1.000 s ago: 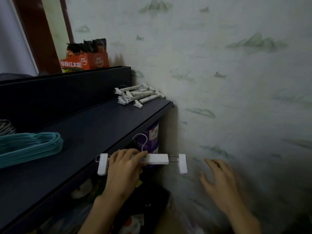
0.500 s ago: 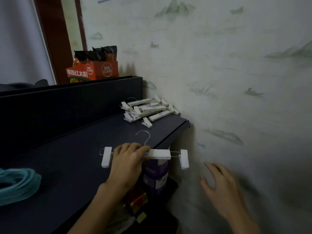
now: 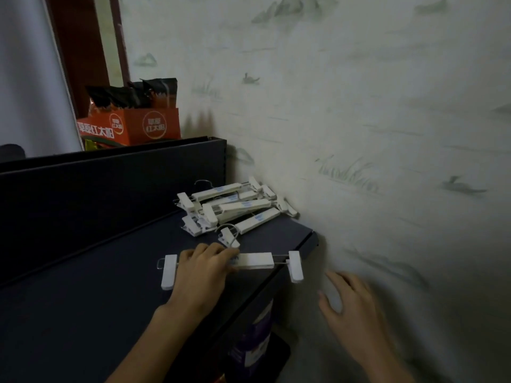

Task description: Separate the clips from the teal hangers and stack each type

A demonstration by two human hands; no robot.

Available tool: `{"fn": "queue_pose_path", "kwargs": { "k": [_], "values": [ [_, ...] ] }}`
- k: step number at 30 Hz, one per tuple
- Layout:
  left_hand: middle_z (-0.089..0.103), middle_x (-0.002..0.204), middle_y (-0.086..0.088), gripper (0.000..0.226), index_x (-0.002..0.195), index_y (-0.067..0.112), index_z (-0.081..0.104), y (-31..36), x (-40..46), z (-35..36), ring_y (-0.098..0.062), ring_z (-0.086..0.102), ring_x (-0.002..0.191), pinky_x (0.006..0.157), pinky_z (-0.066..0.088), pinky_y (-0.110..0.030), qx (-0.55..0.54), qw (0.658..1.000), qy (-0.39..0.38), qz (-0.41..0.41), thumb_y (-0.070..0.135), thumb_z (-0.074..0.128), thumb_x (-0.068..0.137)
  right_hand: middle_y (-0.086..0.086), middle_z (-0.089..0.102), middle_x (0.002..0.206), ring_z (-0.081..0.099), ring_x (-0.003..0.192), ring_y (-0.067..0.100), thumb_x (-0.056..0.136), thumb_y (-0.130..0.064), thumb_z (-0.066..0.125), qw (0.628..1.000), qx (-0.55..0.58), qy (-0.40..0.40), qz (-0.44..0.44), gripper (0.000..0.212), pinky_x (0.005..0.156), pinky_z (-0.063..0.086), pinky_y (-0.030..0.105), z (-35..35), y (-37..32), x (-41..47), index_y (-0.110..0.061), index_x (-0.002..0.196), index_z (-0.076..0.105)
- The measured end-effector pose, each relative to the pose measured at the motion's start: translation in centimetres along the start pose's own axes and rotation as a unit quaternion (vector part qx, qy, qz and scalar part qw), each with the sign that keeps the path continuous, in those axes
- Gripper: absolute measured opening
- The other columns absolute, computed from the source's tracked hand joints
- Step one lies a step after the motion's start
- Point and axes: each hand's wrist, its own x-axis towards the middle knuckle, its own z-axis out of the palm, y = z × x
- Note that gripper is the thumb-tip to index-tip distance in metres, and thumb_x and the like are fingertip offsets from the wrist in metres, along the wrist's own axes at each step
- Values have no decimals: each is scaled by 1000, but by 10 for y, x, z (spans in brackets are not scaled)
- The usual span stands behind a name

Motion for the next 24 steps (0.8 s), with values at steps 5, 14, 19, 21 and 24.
{"fn": "queue_pose_path", "kwargs": {
  "k": [5, 14, 19, 21, 24],
  "values": [
    [67, 100, 5, 37, 112, 30, 64, 12, 32, 29, -24, 61, 89, 73, 45, -43, 15, 999, 7, -38, 19, 72, 78, 3, 59, 112, 59, 98, 26, 77, -27, 71, 997, 34, -24, -57, 44, 80, 53, 42, 23, 19, 57, -17, 119, 62],
    [68, 92, 5, 39, 102, 28, 68, 41, 71, 68, -21, 63, 82, 68, 49, -41, 108, 990, 39, -85, 23, 82, 66, -2, 55, 122, 55, 109, 20, 82, -27, 66, 982, 109, -61, -141, 46, 88, 49, 37, 37, 51, 137, -23, 126, 57],
    [68, 93, 4, 39, 103, 27, 69, 58, 81, 80, -22, 64, 84, 69, 51, -43, 135, 983, 35, -123, 26, 82, 66, -5, 54, 122, 52, 111, 16, 82, -28, 66, 966, 129, -74, -210, 45, 84, 48, 31, 39, 61, 160, -26, 127, 57],
    [68, 92, 5, 39, 104, 27, 69, 64, 77, 82, -21, 64, 82, 67, 51, -42, 146, 979, 36, -135, 27, 81, 67, -5, 54, 122, 52, 111, 16, 82, -27, 67, 962, 140, -78, -222, 45, 82, 47, 30, 41, 67, 167, -26, 126, 58],
    [68, 93, 6, 37, 106, 28, 68, 72, 72, 85, -20, 64, 81, 66, 50, -40, 149, 977, 33, -149, 28, 79, 70, -5, 54, 120, 52, 110, 15, 82, -26, 67, 954, 154, -91, -240, 45, 79, 46, 27, 43, 73, 170, -25, 126, 57]
  ]
}}
